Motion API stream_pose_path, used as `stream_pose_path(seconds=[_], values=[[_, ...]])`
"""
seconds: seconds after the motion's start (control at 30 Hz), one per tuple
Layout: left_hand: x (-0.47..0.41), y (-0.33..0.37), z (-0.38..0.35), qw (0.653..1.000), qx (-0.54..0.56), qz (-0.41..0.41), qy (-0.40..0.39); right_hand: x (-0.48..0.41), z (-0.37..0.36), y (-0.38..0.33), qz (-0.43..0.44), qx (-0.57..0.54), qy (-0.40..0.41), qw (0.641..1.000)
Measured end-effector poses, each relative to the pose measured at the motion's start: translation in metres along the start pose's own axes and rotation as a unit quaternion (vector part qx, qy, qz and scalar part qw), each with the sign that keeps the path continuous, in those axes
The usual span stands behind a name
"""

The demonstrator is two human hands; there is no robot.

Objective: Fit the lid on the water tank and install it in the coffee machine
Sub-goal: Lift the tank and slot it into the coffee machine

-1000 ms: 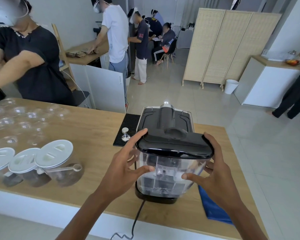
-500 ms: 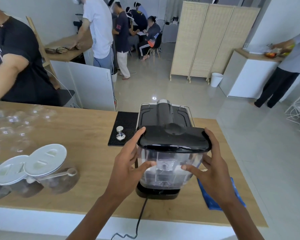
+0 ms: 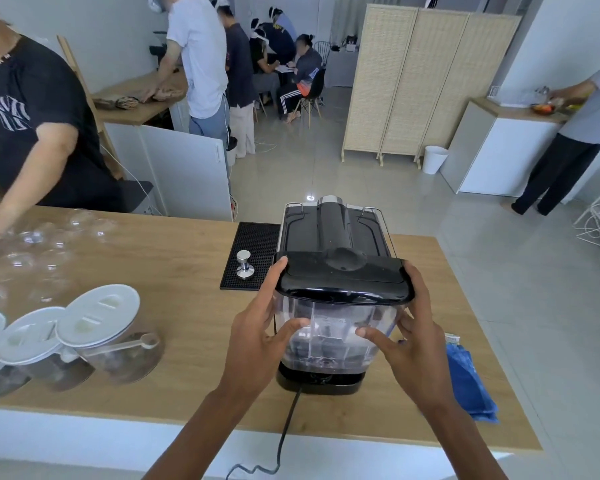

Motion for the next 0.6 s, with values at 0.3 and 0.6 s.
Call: stream_pose_path(seconds=[0.3, 0.6], values=[[0.003, -0.01, -0.003, 1.0, -0.021, -0.003, 0.009, 0.003, -0.003, 0.005, 0.005, -0.005, -0.005, 1.0], [0.008, -0.028, -0.009, 0.999, -0.045, 0.009, 0.01, 0.007, -0.007, 0.027, -0.012, 0.007, -0.004, 1.0]])
Point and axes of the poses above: each hand's wrist, its own x-axis away from the middle knuckle, its own z-axis out of the back of the hand, y = z × x, the point moved 6 cm from there along -x, towards the middle knuckle, and after that the axes turned 9 degrees about -x, right-handed, at the moved point
